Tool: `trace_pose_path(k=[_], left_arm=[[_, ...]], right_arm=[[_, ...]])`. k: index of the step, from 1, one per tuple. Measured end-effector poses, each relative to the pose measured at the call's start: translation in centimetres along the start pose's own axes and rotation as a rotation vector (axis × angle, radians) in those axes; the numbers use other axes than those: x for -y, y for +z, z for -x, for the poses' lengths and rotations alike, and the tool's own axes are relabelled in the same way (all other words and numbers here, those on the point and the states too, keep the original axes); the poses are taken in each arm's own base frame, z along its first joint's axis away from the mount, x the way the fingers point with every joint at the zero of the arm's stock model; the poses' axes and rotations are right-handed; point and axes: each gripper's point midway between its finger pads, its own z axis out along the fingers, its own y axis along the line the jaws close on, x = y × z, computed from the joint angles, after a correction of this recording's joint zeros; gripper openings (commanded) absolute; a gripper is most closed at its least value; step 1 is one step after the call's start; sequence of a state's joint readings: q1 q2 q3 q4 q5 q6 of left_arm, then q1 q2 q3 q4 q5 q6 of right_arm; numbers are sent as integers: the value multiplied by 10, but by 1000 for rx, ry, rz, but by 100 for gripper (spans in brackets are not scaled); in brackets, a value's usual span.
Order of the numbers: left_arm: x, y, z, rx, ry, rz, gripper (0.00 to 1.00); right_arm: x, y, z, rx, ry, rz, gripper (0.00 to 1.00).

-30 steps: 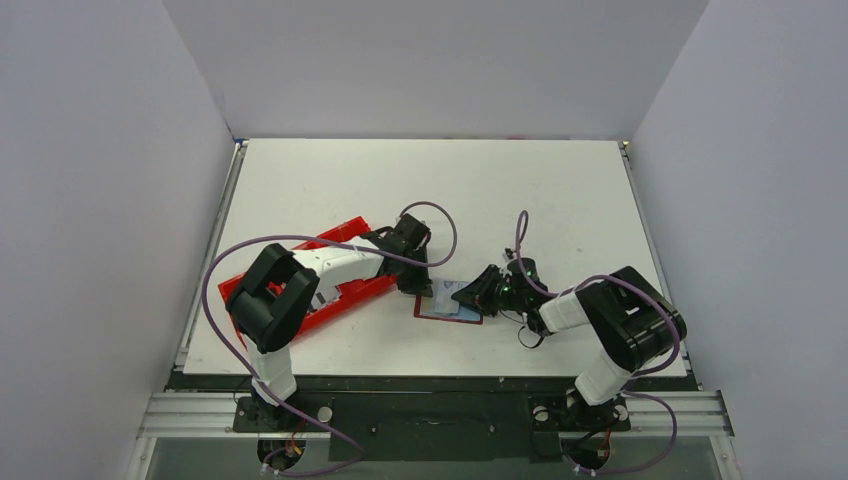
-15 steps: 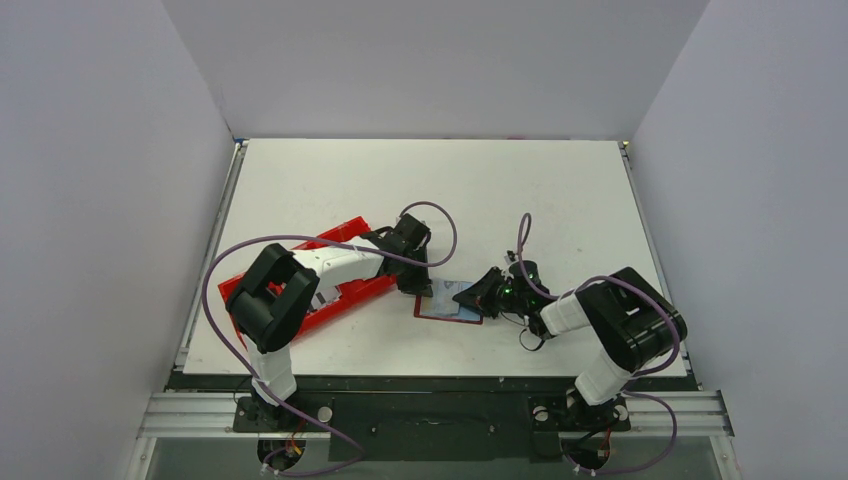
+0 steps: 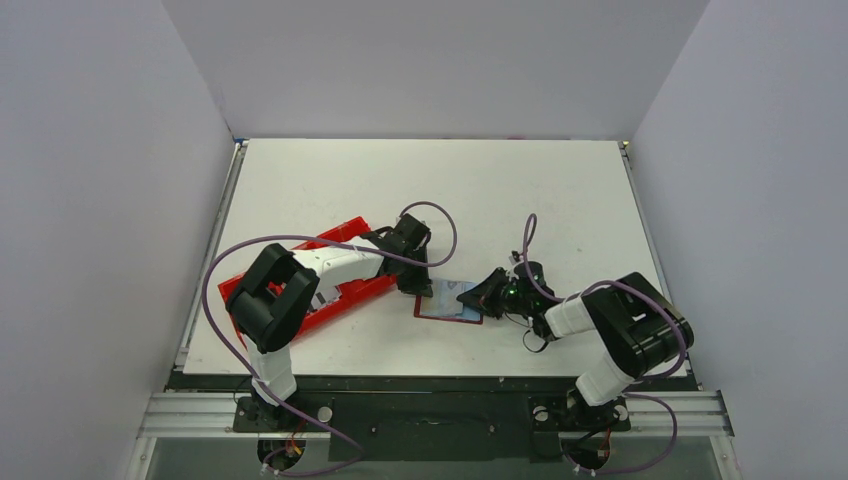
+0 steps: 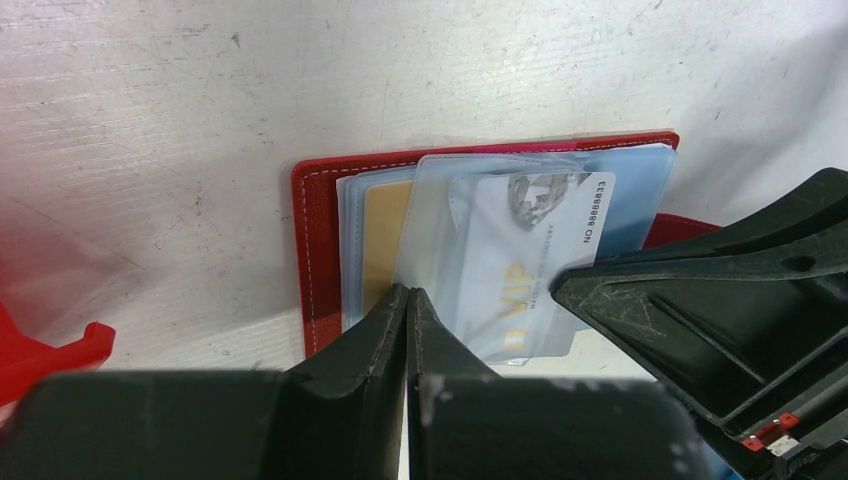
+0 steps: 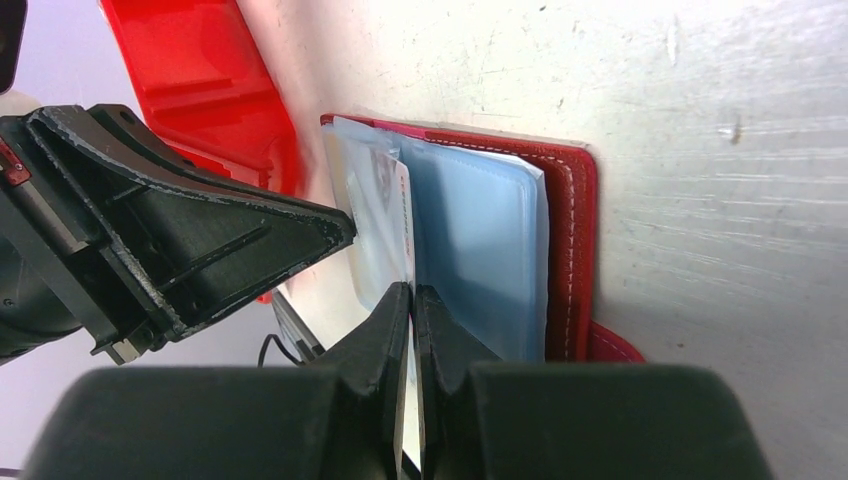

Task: Take the credit cards out of the card holder
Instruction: Remove the credit card from the card holder.

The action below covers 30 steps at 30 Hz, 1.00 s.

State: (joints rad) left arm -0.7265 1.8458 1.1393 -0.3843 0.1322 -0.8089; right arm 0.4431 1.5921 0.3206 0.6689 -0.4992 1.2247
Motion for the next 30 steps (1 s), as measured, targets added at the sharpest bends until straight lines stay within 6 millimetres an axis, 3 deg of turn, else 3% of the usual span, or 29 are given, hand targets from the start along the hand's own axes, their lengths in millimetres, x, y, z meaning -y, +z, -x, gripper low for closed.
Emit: trace_pose_path(k=[11,18,30], left_arm=[[2,1,1,4,-1,-10,0],[2,1,1,6,-1,-11,0],[2,1,1,6,-1,-10,0]], right_arm=[[4,-7,5,11,-2,-2,2],[10,-10,7,16,0,-17,13],[12,-12,7,22,9,-10,13]])
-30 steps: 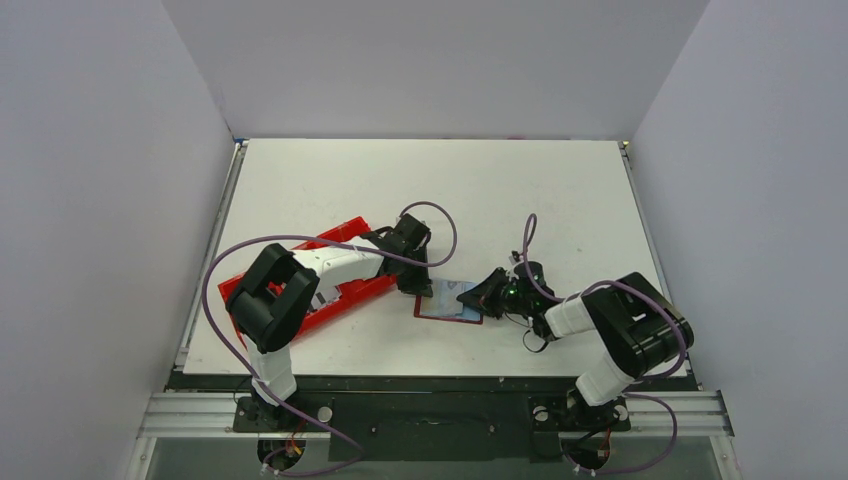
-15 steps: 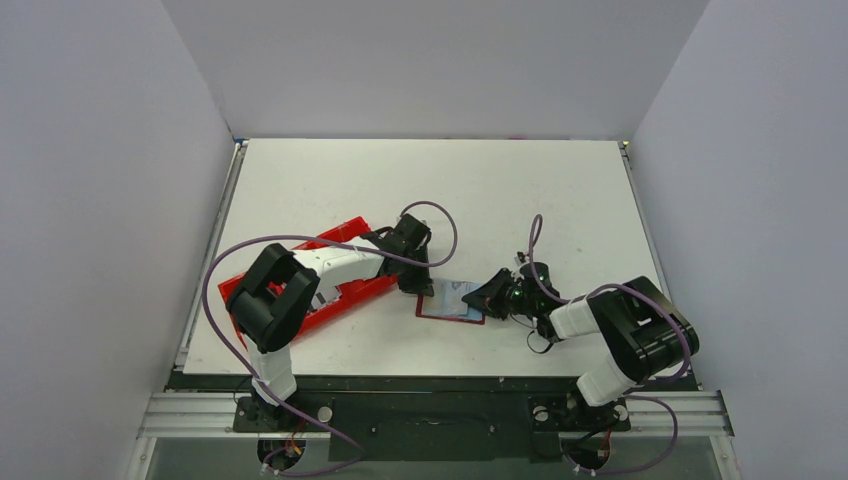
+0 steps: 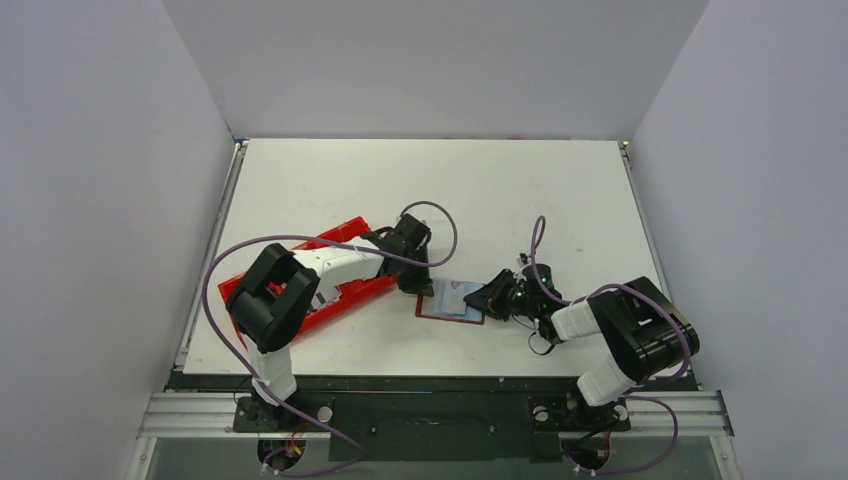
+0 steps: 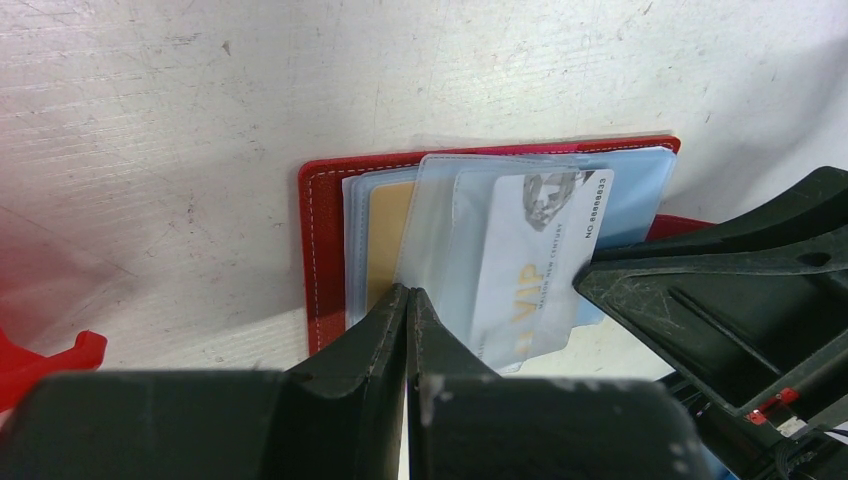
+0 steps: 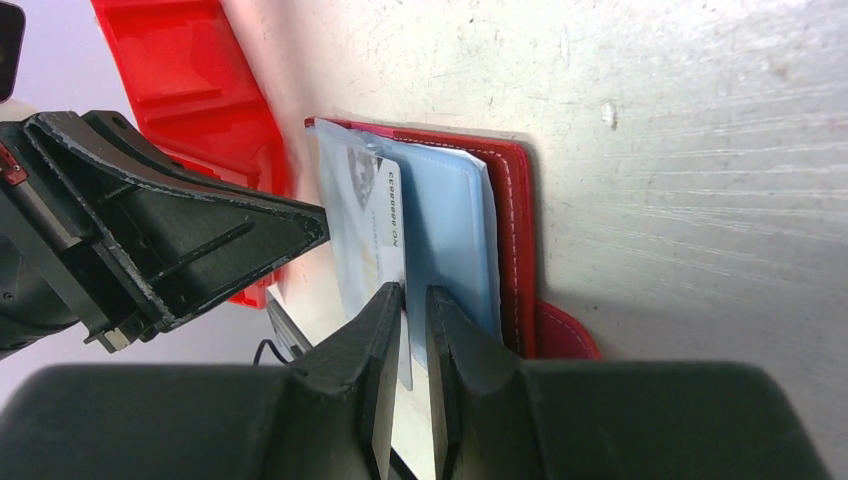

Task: Take the credit cards out of the card holder
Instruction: Remove the credit card from the card holder.

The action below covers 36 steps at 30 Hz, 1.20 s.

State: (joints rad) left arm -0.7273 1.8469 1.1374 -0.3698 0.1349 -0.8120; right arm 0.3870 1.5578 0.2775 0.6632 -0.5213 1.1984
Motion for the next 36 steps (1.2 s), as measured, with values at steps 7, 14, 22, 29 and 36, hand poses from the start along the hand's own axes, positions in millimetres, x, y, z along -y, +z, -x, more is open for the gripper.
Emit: trace_pose_path(k=[7,14,22,29,36], left_arm=[[0,0,0,0,0,0,0],[0,0,0,0,0,0,0],[0,0,0,0,0,0,0],[0,0,0,0,0,0,0],[0,0,0,1,0,-1,0]], right_arm=[[-1,2,0,-3,6,10,14],[-5,6,-6,-19,15,28,13],[-7,6,-9,-25,16,35,0],[-3,0,-2,-7,-1,12,0],[3,-17,11,40,-53,-33,0]])
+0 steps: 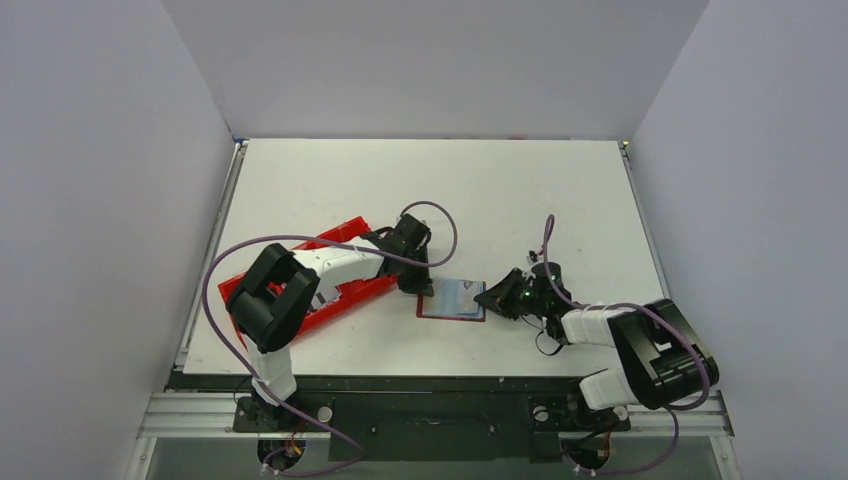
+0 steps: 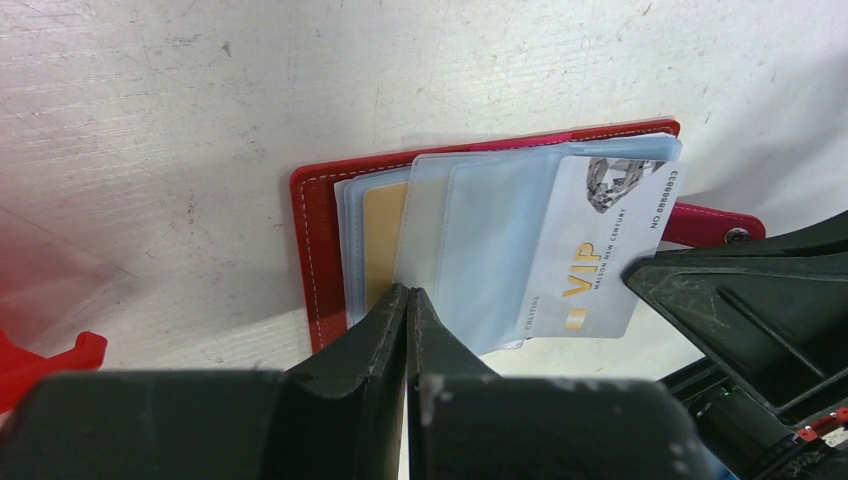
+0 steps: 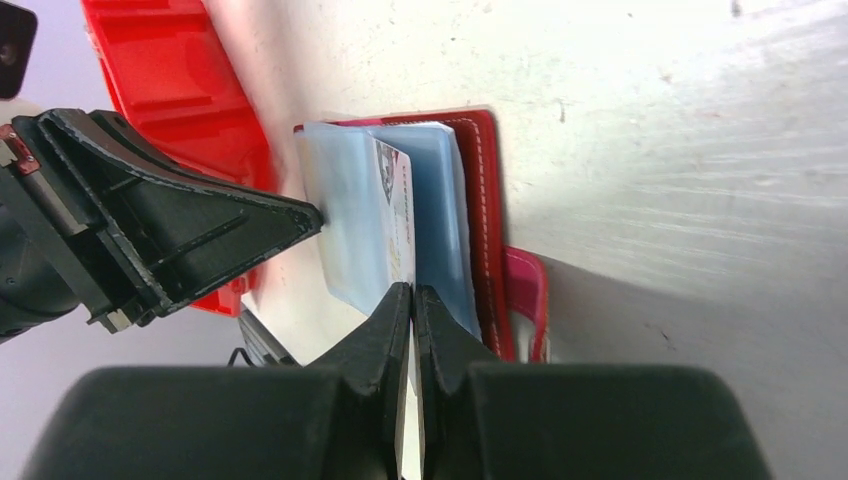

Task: Take the credit cards out of the card holder
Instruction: Remove the credit card from the card holder.

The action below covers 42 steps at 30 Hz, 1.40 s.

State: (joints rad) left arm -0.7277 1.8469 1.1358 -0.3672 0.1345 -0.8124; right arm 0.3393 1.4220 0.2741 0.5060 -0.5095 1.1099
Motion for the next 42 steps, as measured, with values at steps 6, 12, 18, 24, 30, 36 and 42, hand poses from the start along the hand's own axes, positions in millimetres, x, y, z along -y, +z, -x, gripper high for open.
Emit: trace_pose_path(k=[6,12,18,24,30,36,42], left_arm=[[0,0,0,0,1,-1,0],[1,-1,1,1,5,-1,0],[-5,-6,4,1,35,47,0],[1,-20,15,10,80,71,13],[18,-48,31,64,116,31,39],[29,-88,48,131,103,-47,46],[34,-132,67,166,64,-215,51]], right_arm=[[11,-7,2,9,-18,-51,0],[8,-13,6,20,-37,-67,0],[-9,-19,16,42,-59,-55,0],[-30,-24,27,64,-81,-40,0],[-47,-31,34,80,-99,-19,0],[-69,-37,41,89,-116,24,0],[-107,-43,43,61,-151,137,0]])
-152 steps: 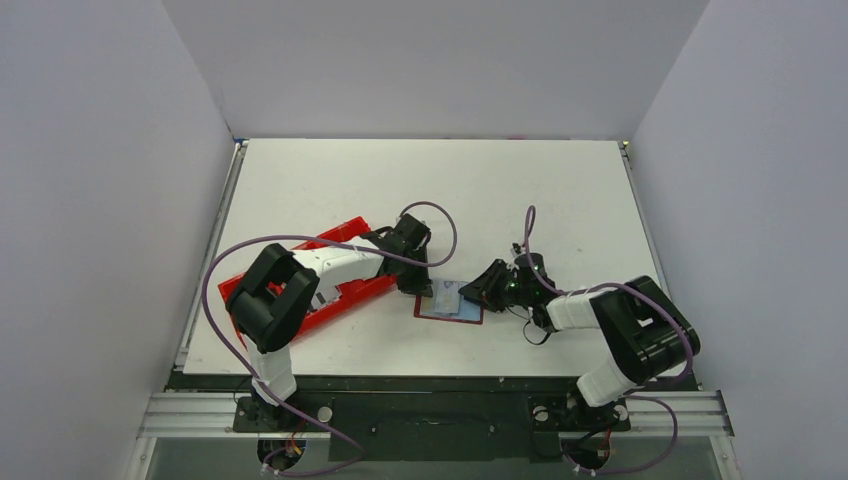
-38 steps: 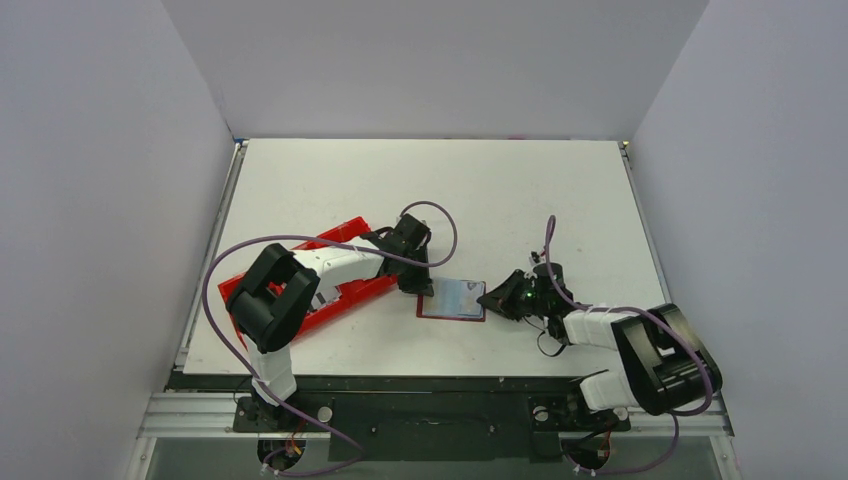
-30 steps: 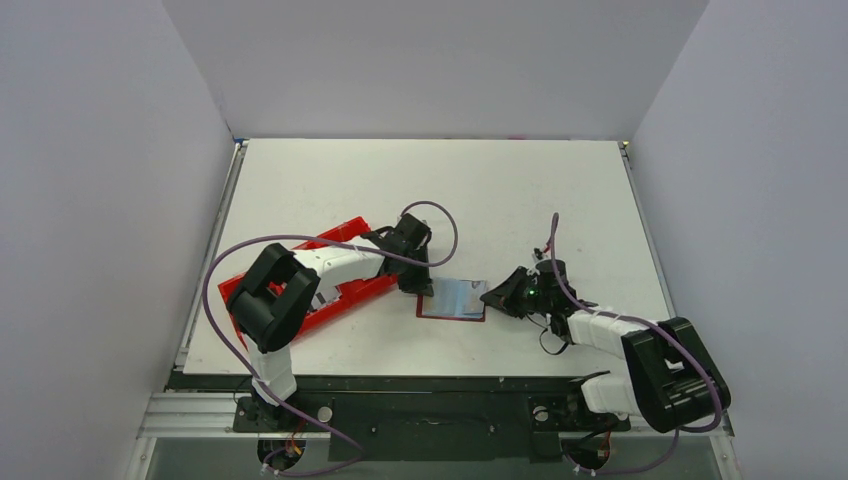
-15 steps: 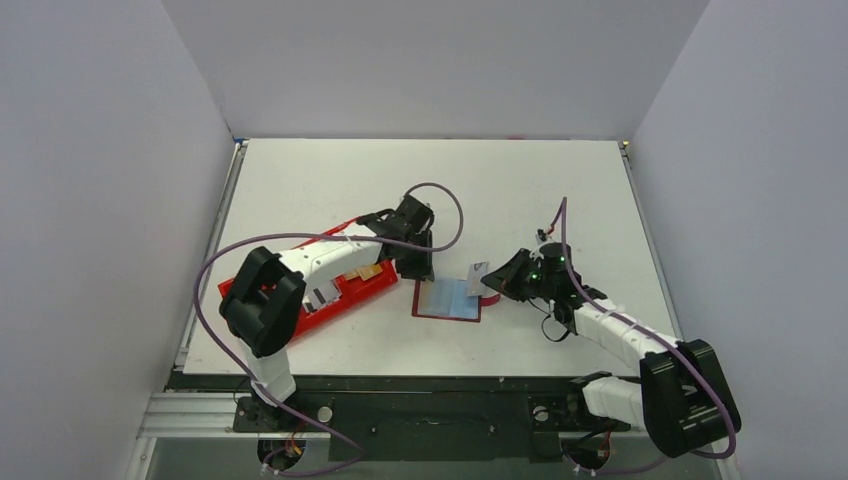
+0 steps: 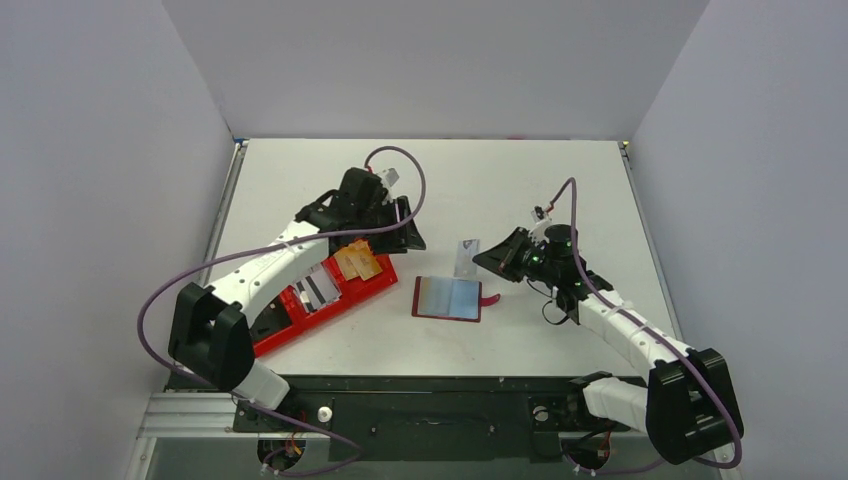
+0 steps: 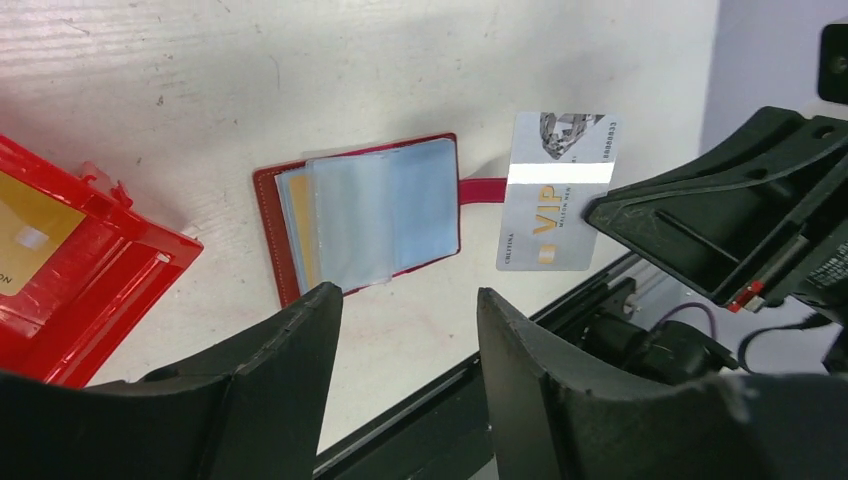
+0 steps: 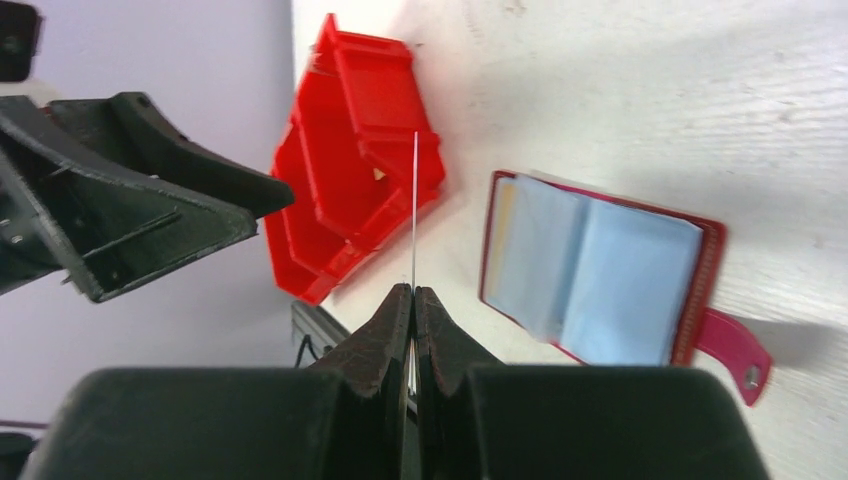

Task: Take the credit cards out of the card holder
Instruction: Remove the credit card from the card holder, then place the credit card in the storage box.

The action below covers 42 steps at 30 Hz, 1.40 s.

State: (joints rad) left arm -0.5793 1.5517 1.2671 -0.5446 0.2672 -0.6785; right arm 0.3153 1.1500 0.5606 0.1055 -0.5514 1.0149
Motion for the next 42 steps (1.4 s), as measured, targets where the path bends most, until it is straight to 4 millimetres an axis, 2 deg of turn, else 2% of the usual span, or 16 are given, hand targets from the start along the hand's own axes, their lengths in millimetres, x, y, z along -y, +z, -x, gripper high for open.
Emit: trace_pose_path(k=[4,9,13,16,21,28,30,31,32,33,35,36,37,38,42], left_arm=[[-1,-15,6,5,-28,-84,51],[4,-19,-3,-34,-50,-183,52],[10,-21,-9,-54,-69,-261,51],[15,-25,-10,-57,-83,-308,50],[24,-31,-9,-47,-96,-388,43],[33,-37,-9,-57,-126,-467,27],[37,-39,-7,-55,-129,-485,17],[38,-40,-6,-53,-132,-492,7],[39,-41,-6,-52,-136,-497,3],[40,-42,-5,-53,-140,-504,0],[43,-46,-5,-50,-136,-521,0],[44,-47,-4,-48,-132,-526,0],[45,-48,-4,-45,-129,-531,0],[45,-48,-4,-43,-128,-531,0],[41,-47,-7,-44,-134,-523,0]], right_arm=[[-24,-1,0,-19,-7,79,0],[-59,2,-7,-58,-18,184,0],[-88,10,-20,-109,-25,266,0],[-100,15,-29,-139,-15,302,0],[-107,19,-33,-154,15,326,0],[-114,22,-35,-161,24,348,0],[-114,22,-37,-165,24,349,0],[-114,22,-37,-165,24,349,0],[-114,22,-36,-164,21,350,0],[-113,23,-37,-163,19,345,2],[-109,24,-37,-164,19,329,14],[-109,24,-38,-165,18,326,27],[-108,25,-38,-163,12,319,33],[-107,26,-39,-164,7,308,44],[-101,28,-38,-152,-18,264,61]])
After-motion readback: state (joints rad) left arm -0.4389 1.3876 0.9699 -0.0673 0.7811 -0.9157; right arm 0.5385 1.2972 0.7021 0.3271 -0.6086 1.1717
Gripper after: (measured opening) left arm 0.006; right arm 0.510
